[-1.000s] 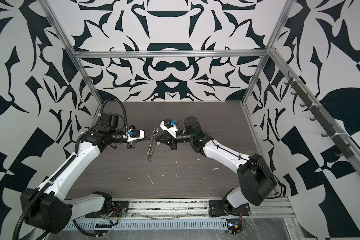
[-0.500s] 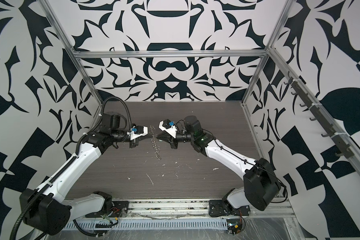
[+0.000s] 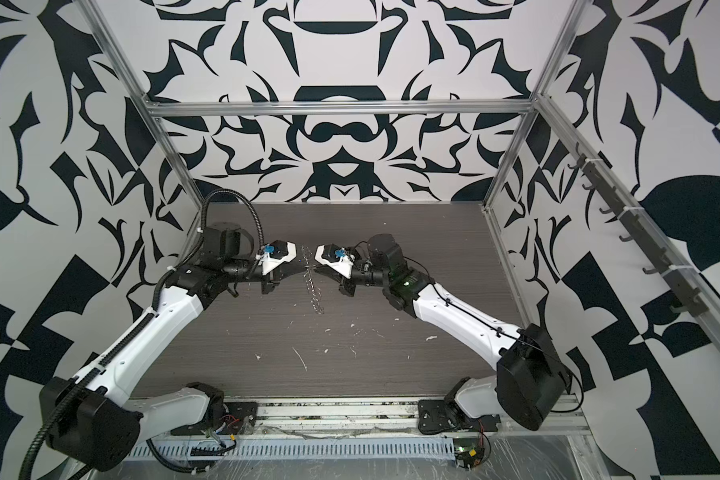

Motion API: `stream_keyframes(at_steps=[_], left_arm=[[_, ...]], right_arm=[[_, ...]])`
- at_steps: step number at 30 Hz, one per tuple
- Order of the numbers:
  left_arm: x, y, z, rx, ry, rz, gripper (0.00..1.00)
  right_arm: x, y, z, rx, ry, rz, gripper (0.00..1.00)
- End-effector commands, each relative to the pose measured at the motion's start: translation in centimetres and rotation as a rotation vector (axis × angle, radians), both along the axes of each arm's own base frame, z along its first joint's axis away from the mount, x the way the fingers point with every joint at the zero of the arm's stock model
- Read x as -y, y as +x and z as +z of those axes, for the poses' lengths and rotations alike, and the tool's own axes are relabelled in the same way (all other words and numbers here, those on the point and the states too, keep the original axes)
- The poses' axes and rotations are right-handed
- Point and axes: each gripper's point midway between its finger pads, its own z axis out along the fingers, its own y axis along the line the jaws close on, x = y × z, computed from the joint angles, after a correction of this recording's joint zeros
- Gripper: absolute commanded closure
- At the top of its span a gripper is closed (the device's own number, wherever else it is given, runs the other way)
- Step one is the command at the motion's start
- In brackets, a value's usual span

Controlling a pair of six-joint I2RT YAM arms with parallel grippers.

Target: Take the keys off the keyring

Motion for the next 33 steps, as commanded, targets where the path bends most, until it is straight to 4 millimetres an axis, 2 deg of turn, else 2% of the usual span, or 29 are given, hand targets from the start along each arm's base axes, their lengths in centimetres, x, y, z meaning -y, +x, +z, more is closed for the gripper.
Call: stream_keyframes(at_steps=[1, 7, 33], left_arm=[[-0.6, 2.2, 1.3, 0.017, -0.018, 0.104, 1.00], [-0.6, 2.8, 1.5, -0.047, -0.033, 0.151, 1.00], [0.4, 2.2, 1.6, -0.138, -0.020, 0.123, 1.00]], right_arm=[[-0.2, -2.2, 1.7, 0.090, 0.025, 0.077, 1.00], [-0.4, -2.7, 1.7, 0.149, 0.011, 0.088, 1.00], [-1.2, -3.0, 2.9, 0.256, -0.028, 0.153, 1.00]])
